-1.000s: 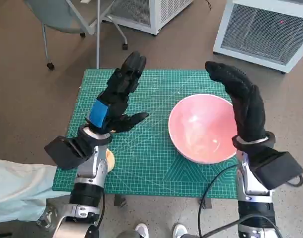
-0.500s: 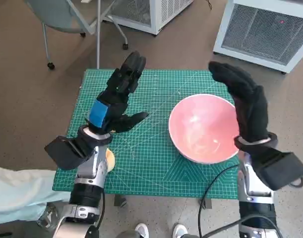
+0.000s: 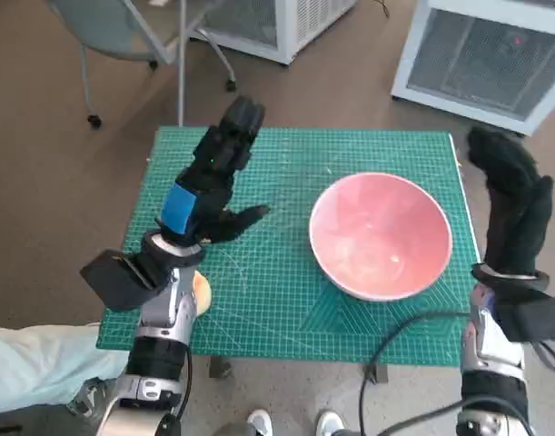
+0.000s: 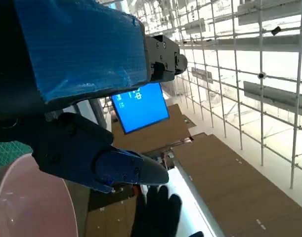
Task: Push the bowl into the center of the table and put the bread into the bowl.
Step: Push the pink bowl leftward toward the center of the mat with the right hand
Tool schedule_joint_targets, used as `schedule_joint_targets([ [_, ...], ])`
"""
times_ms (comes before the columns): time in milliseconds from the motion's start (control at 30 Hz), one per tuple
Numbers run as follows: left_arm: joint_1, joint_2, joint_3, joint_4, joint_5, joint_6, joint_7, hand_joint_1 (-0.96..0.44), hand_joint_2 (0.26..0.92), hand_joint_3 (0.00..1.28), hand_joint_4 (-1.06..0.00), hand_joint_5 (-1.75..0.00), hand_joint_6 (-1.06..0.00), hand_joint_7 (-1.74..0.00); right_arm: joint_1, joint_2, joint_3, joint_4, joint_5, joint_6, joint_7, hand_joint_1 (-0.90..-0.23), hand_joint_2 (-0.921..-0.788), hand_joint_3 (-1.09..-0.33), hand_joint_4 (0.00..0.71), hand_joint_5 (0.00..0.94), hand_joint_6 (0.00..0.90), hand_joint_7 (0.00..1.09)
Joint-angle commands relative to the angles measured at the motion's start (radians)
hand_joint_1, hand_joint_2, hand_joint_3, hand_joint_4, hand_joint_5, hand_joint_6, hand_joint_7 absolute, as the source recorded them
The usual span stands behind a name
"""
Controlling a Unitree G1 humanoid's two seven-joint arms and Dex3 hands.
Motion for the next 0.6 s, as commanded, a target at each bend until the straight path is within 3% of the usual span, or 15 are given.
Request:
schedule_joint_targets([
  [33, 0.003, 0.002, 0.003, 0.002, -0.001, -0.011, -0.001, -0.47, 0.921, 0.20, -0.06, 0.00, -0.15, -0.01, -0.018, -0.012, -0.025, 0.158, -0.040, -0.053, -0.101, -0.669, -0.921, -0.894, 0.172, 0.016, 0.015, 0.52],
  [233, 0.000, 0.003, 0.005, 0.008, -0.002, -0.013, -0.004, -0.47, 0.921, 0.20, -0.07, 0.00, -0.15, -0.01, -0.049, -0.007, -0.043, 0.320, -0.020, -0.077, -0.148, -0.645, -0.921, -0.913, 0.199, 0.025, 0.035, 0.53],
  [600, 0.000, 0.008, 0.007, 0.010, -0.002, -0.009, -0.010, -0.47, 0.921, 0.20, -0.07, 0.00, -0.15, -0.01, -0.084, 0.026, -0.067, 0.490, 0.058, -0.014, -0.099, -0.625, -0.921, -0.922, 0.216, 0.025, 0.092, 0.55],
])
